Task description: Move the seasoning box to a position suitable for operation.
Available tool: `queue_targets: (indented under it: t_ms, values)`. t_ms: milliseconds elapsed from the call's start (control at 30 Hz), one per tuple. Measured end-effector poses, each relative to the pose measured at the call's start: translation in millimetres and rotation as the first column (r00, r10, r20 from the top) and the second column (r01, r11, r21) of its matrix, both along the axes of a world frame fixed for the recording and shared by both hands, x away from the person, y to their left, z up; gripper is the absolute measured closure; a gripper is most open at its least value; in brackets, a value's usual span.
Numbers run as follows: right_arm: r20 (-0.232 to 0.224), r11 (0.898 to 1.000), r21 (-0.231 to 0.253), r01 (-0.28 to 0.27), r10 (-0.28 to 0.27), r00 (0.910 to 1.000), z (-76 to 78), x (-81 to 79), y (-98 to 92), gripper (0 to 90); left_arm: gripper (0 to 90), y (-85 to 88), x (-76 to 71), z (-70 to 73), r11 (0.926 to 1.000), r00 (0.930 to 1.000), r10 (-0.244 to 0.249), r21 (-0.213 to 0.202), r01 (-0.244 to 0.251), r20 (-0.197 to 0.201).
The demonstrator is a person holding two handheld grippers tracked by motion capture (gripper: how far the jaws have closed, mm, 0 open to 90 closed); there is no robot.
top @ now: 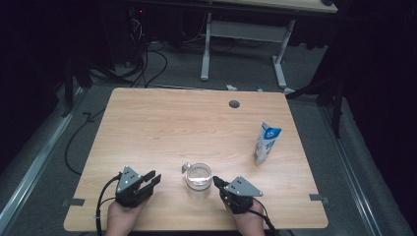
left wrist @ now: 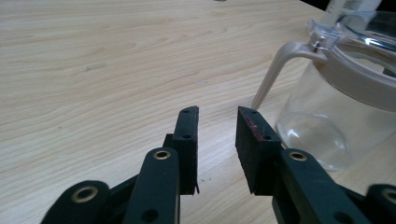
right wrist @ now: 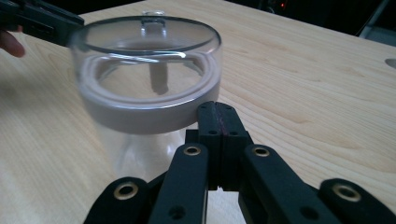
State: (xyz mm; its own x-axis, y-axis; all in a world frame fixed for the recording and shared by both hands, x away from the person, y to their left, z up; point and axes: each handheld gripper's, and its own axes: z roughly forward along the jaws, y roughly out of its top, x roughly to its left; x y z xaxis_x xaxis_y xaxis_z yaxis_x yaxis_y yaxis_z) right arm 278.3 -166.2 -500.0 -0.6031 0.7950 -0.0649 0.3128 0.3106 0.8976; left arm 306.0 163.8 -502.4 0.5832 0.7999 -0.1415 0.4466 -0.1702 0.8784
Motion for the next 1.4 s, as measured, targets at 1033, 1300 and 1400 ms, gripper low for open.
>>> queue_targets:
  t_ms: [1033,1300,1400]
  values:
    - [-0.052,0.999,-0.024,0.041,-0.042,0.9977,-17.1,-8.7,-25.7,89.6,89.9,-73.5,-32.5,-0.4,0.9857,0.9852,-0.166,0.033,0.165,0.041]
    - [-0.037,1.000,-0.013,0.028,-0.028,0.9989,-12.7,-15.1,-24.7,89.5,88.9,-101.4,-31.9,-0.8,0.9738,0.9741,-0.224,0.048,0.222,0.031]
    - [-0.033,0.999,-0.012,0.035,-0.035,0.9988,-11.6,-16.1,-25.5,89.5,88.2,-100.6,-32.6,-0.2,0.9738,0.9738,-0.224,0.048,0.222,0.037]
